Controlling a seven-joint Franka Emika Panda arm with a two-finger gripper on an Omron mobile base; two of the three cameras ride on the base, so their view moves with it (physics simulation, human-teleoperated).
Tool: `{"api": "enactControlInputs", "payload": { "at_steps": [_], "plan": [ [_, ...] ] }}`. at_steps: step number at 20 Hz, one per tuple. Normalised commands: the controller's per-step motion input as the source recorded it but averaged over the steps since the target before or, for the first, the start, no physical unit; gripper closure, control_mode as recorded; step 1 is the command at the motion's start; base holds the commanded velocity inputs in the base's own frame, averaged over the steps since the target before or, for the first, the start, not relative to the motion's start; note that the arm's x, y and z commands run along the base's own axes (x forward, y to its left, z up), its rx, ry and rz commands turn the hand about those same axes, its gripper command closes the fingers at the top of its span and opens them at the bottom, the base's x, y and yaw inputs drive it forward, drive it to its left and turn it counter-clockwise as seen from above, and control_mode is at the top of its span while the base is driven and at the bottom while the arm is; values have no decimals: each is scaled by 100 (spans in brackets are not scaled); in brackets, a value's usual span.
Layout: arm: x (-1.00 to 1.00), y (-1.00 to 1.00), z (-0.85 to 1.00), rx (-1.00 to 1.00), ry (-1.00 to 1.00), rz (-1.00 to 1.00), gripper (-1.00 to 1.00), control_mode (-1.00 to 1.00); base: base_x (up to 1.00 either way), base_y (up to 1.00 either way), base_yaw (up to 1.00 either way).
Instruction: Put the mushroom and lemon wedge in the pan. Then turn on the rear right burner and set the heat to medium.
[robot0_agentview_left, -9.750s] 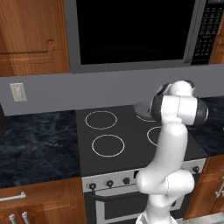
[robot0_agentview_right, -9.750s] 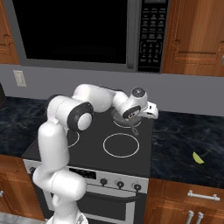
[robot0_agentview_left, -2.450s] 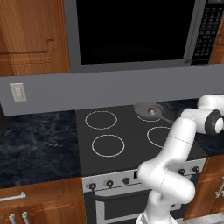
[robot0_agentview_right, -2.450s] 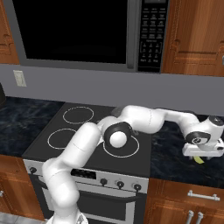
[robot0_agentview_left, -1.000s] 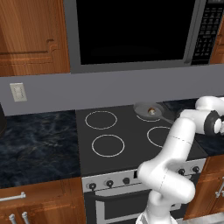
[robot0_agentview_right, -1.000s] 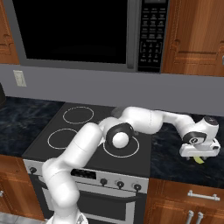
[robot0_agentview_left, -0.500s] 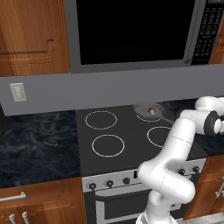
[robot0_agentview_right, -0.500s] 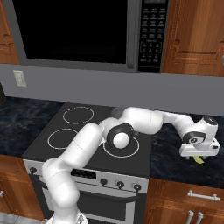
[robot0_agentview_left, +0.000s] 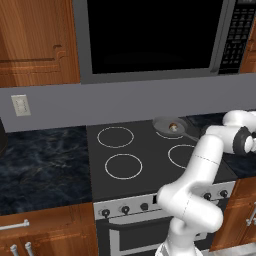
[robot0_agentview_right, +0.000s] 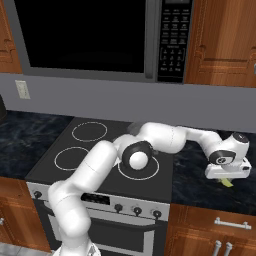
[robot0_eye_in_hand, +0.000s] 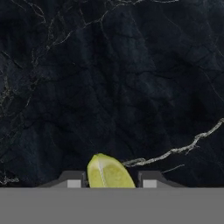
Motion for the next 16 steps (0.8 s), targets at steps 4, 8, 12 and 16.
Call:
{"api": "enactControlInputs", "payload": {
  "at_steps": [4, 8, 12, 16],
  "plan": [
    [0, 16, -13, 0, 0, 3, 100, -100, 0, 0, 0],
    [-6, 28, 0, 0, 0, 2, 100, -100, 0, 0, 0],
    [0, 65, 1, 0, -1, 0, 100, -100, 0, 0, 0],
    [0, 76, 25, -3, -2, 0, 100, -100, 0, 0, 0]
  ]
}}
